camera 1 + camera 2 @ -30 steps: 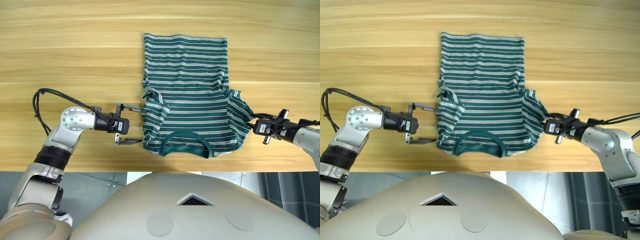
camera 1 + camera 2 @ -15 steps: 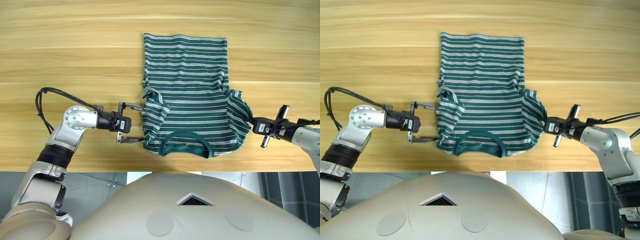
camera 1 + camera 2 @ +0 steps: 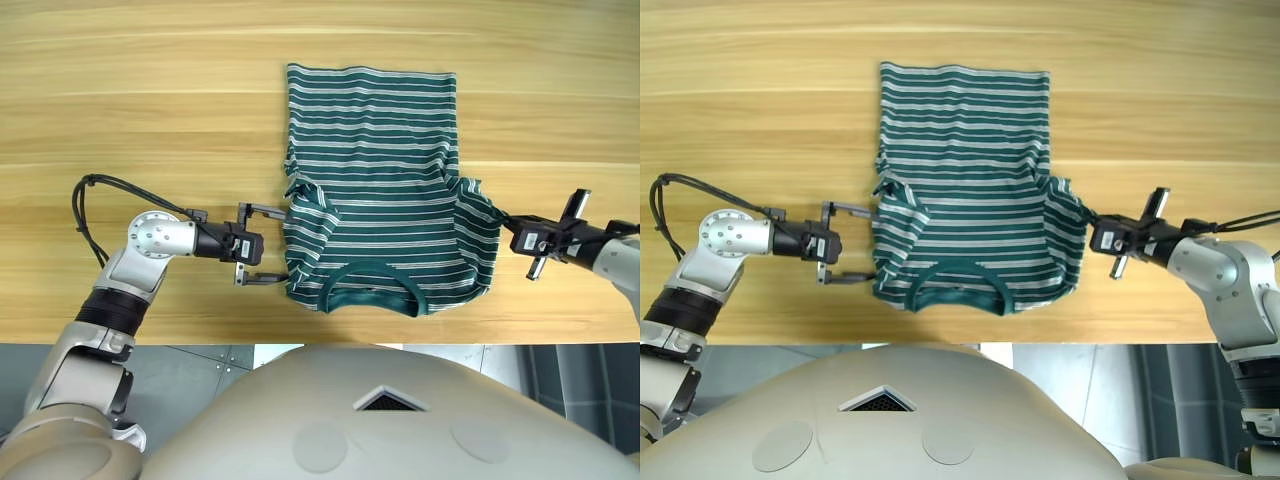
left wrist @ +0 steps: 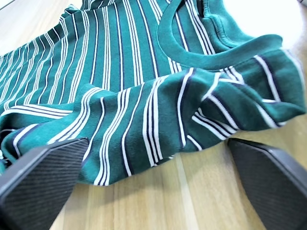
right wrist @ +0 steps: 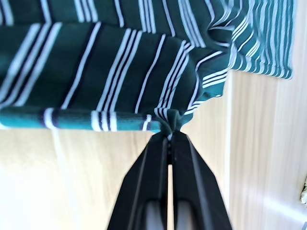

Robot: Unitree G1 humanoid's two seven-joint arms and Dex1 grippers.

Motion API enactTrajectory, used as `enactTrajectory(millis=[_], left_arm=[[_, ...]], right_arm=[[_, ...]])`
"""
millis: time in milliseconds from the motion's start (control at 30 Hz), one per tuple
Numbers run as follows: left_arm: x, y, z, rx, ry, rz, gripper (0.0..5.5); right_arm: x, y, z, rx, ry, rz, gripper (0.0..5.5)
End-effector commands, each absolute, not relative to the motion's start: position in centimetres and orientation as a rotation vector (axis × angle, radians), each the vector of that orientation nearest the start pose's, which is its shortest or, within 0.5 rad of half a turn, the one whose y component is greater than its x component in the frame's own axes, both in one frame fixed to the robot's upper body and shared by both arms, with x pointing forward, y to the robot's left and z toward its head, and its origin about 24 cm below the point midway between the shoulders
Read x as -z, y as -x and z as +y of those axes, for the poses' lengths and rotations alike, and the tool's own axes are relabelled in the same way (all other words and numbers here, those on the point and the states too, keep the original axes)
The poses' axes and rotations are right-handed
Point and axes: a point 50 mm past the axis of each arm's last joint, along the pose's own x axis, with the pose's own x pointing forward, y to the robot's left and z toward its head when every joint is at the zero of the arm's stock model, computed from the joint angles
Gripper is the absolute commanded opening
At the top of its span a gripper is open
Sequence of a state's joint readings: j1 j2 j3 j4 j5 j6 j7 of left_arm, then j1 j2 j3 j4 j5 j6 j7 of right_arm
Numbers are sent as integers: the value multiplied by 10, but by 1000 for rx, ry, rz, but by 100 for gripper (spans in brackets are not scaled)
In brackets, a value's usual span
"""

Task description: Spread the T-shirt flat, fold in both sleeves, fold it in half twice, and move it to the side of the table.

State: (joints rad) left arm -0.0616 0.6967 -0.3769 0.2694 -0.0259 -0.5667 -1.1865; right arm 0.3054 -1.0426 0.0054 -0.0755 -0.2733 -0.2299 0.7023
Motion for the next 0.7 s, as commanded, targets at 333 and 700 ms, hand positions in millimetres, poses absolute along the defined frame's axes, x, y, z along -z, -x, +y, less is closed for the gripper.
enactTrajectory(millis=[333,700], left_arm=[[-11,-196,184,1603,-711,198,540],[-11,-196,184,1617,-713,205,540]], right_arm=[[-73,-199,-243,-1121,1255,308,1],[-65,-209,-212,-1262,1244,254,1]])
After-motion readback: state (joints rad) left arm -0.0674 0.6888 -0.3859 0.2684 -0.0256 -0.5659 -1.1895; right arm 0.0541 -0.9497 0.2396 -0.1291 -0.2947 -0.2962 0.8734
